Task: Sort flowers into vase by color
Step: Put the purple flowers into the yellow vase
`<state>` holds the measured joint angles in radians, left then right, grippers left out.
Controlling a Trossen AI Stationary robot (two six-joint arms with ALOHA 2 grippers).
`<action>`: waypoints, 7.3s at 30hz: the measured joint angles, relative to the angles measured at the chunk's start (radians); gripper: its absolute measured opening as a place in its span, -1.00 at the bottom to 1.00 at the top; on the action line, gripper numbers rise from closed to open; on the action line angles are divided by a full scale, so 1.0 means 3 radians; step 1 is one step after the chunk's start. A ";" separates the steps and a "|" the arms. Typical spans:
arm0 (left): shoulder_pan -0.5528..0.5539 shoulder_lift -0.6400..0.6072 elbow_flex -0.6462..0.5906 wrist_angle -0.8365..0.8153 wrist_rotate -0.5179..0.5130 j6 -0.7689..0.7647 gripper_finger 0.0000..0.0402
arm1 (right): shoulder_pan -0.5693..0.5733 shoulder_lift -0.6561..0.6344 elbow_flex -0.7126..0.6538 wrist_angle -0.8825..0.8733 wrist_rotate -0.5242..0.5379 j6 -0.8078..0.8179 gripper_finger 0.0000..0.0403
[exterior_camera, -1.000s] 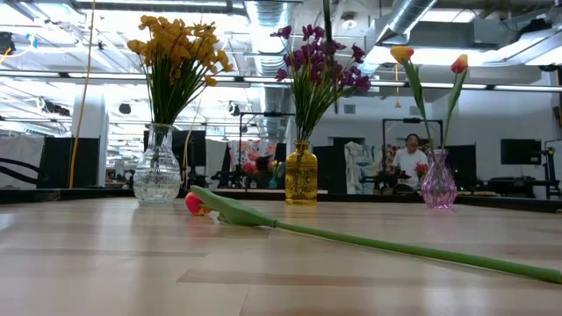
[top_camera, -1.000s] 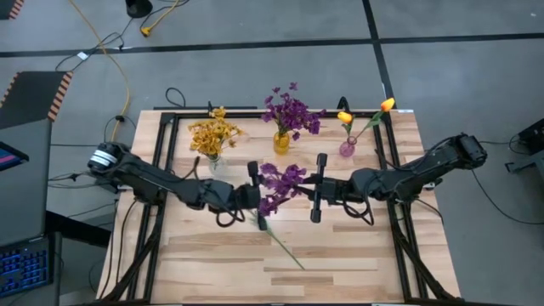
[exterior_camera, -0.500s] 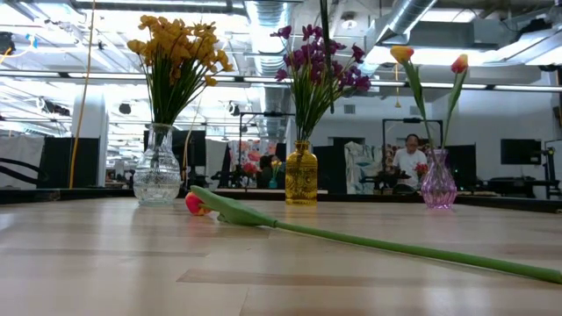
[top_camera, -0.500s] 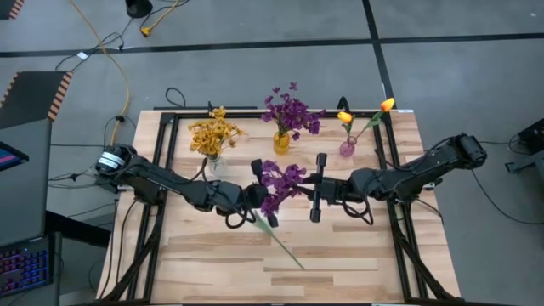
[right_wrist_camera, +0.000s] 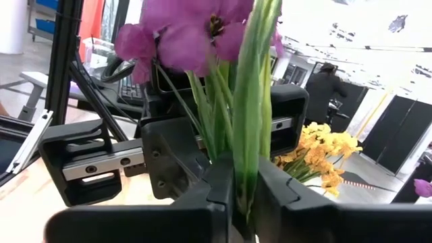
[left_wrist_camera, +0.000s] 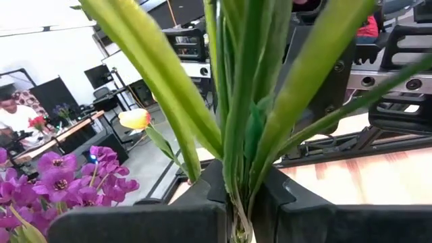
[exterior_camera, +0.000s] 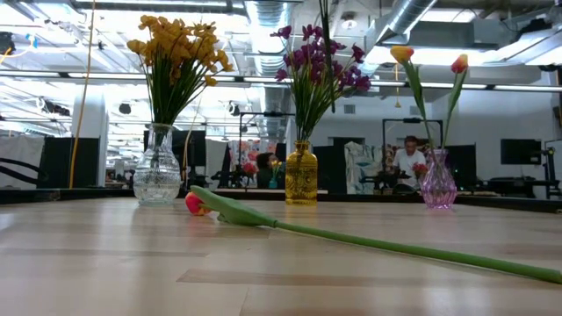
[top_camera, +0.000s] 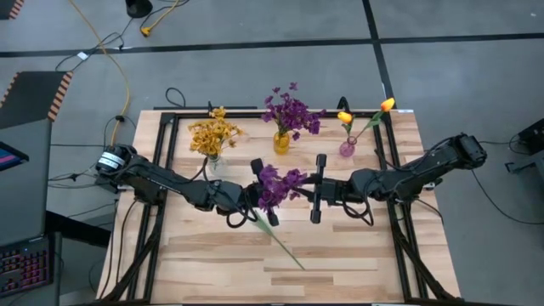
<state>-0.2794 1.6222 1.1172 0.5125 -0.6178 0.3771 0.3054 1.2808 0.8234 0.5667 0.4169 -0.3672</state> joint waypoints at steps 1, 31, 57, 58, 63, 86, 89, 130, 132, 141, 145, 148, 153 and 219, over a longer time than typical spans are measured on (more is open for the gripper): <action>0.0000 0.0000 0.0000 0.0000 0.0000 0.0001 -0.94 | -0.0001 0.0000 0.0000 -0.0004 0.0001 0.0000 -0.66; 0.0084 -0.0009 -0.0003 -0.0017 -0.0929 0.0074 -0.91 | 0.0236 0.0000 0.0000 -0.0709 0.0958 0.0362 0.05; 0.1054 -0.0004 -0.0003 -0.0167 0.0304 0.0132 -0.91 | 0.0305 0.0000 0.0000 -0.1952 0.0973 0.1259 0.05; 0.1077 -0.0004 -0.0003 -0.0167 0.0367 0.0171 -0.91 | 0.0305 0.0000 0.0000 -0.1952 0.0973 0.1259 0.05; 0.1139 -0.0004 -0.0003 -0.0167 0.0597 0.0505 -0.91 | 0.0305 0.0000 0.0000 -0.1952 0.0969 0.1258 0.05; 0.1330 -0.0004 -0.0024 -0.0177 0.0811 0.0570 -0.91 | 0.0305 0.0000 0.0000 -0.1969 0.0967 0.1251 0.05; 0.1336 -0.0004 -0.0024 -0.0177 0.0811 0.0544 -0.91 | 0.0305 0.0000 0.0000 -0.1969 0.0967 0.1251 0.05; 0.1547 -0.0004 -0.0024 -0.0527 0.0698 -0.0605 -0.91 | 0.0305 0.0000 0.0000 -0.1967 0.0968 0.1250 0.05; 0.1544 -0.0004 -0.0019 -0.0528 0.0653 -0.0655 -0.91 | 0.0305 0.0000 0.0000 -0.1967 0.0969 0.1250 0.05; 0.1544 -0.0004 -0.0009 -0.0515 0.0523 -0.0970 -0.91 | 0.0305 0.0000 0.0000 -0.1967 0.0967 0.1251 0.05; 0.1544 -0.0004 -0.0009 -0.0515 0.0523 -0.1089 -0.91 | 0.0305 0.0000 0.0000 -0.1967 0.0967 0.1251 0.05; 0.1544 -0.0004 -0.0008 -0.0515 0.0524 -0.1130 -0.91 | 0.0306 0.0000 0.0000 -0.1967 0.0969 0.1251 0.05; 0.1542 -0.0004 -0.0008 -0.0516 0.0524 -0.1216 -0.91 | 0.0305 0.0000 0.0000 -0.1967 0.0968 0.1253 0.05; 0.1551 -0.0050 -0.0004 -0.0647 0.0356 -0.1244 -0.91 | 0.1322 0.0023 0.0491 -0.2866 0.1188 0.3581 -0.23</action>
<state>0.1860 1.6073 1.1160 0.3183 -0.5110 0.0040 0.7021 1.2878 0.9707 -0.2931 0.7733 0.7070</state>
